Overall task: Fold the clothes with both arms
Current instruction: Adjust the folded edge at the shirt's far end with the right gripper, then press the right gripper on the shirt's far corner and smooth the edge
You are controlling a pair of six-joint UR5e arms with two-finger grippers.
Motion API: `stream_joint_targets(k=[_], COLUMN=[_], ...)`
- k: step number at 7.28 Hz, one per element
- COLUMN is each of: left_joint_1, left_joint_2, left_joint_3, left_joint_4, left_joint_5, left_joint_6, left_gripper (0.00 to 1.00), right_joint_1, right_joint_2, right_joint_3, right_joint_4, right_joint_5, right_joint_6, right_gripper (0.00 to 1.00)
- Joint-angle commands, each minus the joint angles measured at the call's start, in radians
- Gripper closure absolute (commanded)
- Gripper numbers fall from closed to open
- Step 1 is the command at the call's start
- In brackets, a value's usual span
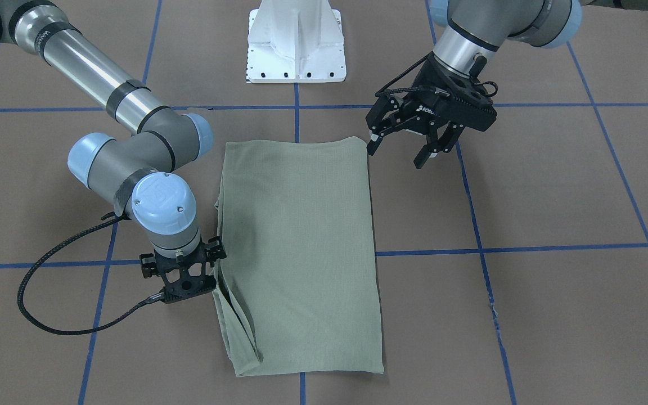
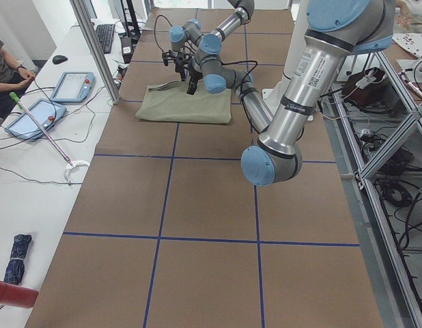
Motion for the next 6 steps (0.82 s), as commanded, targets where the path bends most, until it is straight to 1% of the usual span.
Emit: stream_joint_targets(k=[1,2,3,4,5,6], left_joint_1=[-0.002,-0.002,-0.006,-0.009,-0.009,-0.009], left_joint_2=[0.003,0.003,0.003,0.004,0.004,0.004], left_joint_3=[0.002,0.002,0.002,0.003,0.003,0.003], left_joint_4=[0.000,0.000,0.002,0.002,0.002,0.002], left_joint_5=[-0.001,-0.001,-0.001,-0.001,-0.003,-0.003], left_joint_6=[0.002,0.002,0.003,0.005,0.006,0.006], left_gripper=[0.00,0.00,0.00,0.00,0.00,0.00], right_joint_1=[0.021,0.021,0.020,0.019,0.019,0.019], right_joint_2=[0.063,0.112,0.183,0.234,0.274,0.310], right_joint_3=[-0.013,-0.059,-0.146,-0.210,-0.320,-0.419], right_joint_4=[-0.005,-0.003,0.001,0.014,0.116,0.206], right_joint_5=[-0.003,-0.007,-0.021,-0.039,-0.065,-0.111], right_joint_6=[0.008,0.011,0.009,0.009,0.009,0.009], right_gripper=[0.00,0.00,0.00,0.00,0.00,0.00])
